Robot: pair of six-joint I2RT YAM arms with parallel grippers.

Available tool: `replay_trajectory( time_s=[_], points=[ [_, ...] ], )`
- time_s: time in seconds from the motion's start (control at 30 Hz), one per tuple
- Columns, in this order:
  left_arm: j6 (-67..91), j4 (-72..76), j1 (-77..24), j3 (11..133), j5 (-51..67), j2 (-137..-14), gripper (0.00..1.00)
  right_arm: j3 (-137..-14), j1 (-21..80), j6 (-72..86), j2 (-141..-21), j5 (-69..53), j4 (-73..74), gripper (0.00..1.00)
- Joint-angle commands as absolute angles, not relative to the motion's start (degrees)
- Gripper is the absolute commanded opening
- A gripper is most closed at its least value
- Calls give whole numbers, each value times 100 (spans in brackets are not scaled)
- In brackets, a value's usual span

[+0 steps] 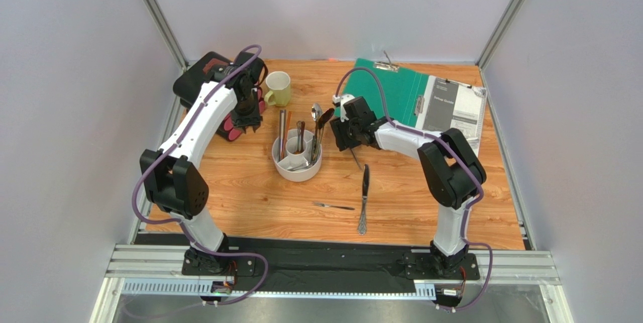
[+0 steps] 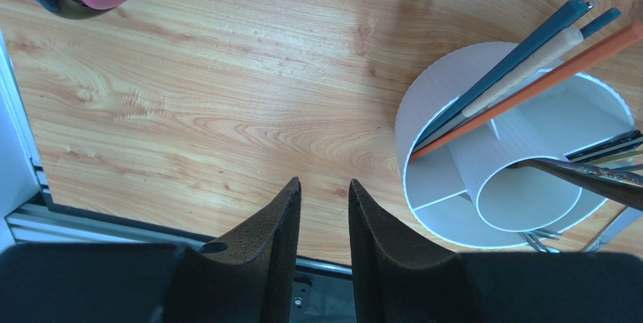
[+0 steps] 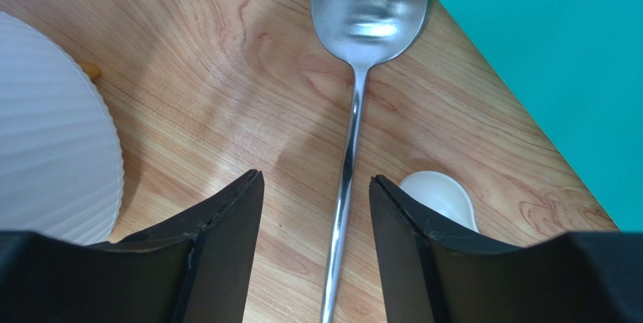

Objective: Sort the eating utensils into containers
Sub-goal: Pick up the spoon from the center of the board.

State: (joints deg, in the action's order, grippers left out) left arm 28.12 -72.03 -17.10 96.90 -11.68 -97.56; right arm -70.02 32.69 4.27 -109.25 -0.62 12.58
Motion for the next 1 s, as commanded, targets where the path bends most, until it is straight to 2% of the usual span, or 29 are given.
replay_trajectory(
  time_s=[0.0,0.23,0.37,0.43,0.6,0.77,0.97],
  points=[
    [2769,-7084,-1679,9686,-1178,-9527,36,-6873,3208,457,-11004,-141,932,55],
    [2681,-7110,-1670,9668,-1222,-9492,35,-6628,3190,536,-11092,-167,897,43],
    [2689,-7093,-1670,9650,-1204,-9475,36,-6469,3164,536,-11004,-167,949,30],
    [2689,-7102,-1670,9650,-1195,-9475,35,-6390,3155,536,-10855,-97,1019,28],
    [2689,-7093,-1670,9650,-1169,-9466,35,-5872,3076,528,-10468,-9,1256,7],
    [2716,-7058,-1670,9554,-1151,-9396,35,-5450,3015,633,-9739,-9,1353,2],
    [2760,-6987,-1670,9413,-1029,-9325,35,-5862,2997,405,-9308,413,2143,0]
  ],
)
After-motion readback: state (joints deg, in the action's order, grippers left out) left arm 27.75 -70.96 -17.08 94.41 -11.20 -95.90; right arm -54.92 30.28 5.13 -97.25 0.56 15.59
